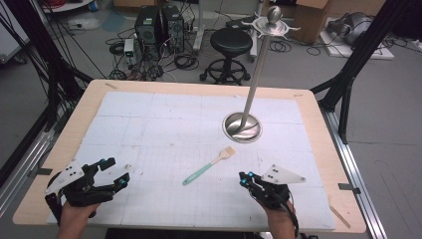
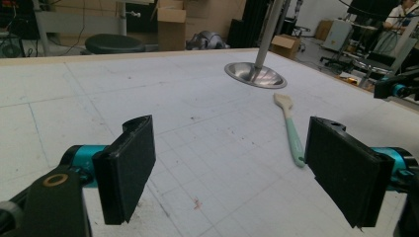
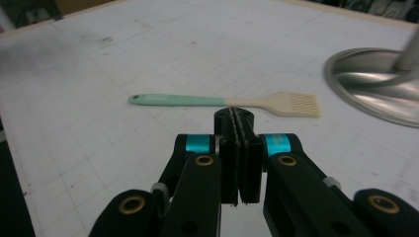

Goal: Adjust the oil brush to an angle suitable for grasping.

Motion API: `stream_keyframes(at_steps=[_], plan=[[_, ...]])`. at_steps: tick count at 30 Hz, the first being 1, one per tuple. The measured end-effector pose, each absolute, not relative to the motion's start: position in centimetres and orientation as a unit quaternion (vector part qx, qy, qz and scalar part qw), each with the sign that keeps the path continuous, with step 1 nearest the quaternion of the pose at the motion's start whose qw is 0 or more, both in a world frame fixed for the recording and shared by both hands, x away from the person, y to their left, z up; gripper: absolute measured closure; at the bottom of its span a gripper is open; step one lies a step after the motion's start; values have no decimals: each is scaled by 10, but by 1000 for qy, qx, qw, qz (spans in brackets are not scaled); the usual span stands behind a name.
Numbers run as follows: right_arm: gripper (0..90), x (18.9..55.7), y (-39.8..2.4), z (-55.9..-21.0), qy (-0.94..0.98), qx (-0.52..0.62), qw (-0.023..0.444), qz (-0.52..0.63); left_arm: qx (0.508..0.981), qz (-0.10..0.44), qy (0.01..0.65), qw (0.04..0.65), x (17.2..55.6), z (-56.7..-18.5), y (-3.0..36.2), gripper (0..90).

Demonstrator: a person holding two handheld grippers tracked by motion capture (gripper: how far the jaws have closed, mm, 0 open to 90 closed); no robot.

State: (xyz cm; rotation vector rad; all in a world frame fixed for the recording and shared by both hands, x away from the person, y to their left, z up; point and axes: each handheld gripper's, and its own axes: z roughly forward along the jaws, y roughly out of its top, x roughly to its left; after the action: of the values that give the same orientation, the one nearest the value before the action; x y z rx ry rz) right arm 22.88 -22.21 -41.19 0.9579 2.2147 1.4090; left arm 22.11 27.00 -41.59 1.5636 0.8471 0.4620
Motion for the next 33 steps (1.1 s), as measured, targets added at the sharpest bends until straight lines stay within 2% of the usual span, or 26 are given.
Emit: stream_keyframes(at_steps=[6, 9, 14, 21, 33], plan=[[896, 249, -175, -419, 815, 299, 138, 478, 672, 200, 373, 608, 221, -416, 274, 205], [897, 260, -137, -427, 841, 270, 117, 453, 672, 198, 375, 607, 222, -417, 275, 205], [897, 270, -104, -440, 869, 246, 98, 419, 671, 198, 377, 607, 221, -417, 275, 206], [897, 279, -91, -448, 874, 252, 90, 405, 672, 195, 376, 607, 222, -416, 276, 207], [897, 306, -79, -449, 858, 301, 116, 401, 672, 191, 374, 610, 222, -416, 275, 207]])
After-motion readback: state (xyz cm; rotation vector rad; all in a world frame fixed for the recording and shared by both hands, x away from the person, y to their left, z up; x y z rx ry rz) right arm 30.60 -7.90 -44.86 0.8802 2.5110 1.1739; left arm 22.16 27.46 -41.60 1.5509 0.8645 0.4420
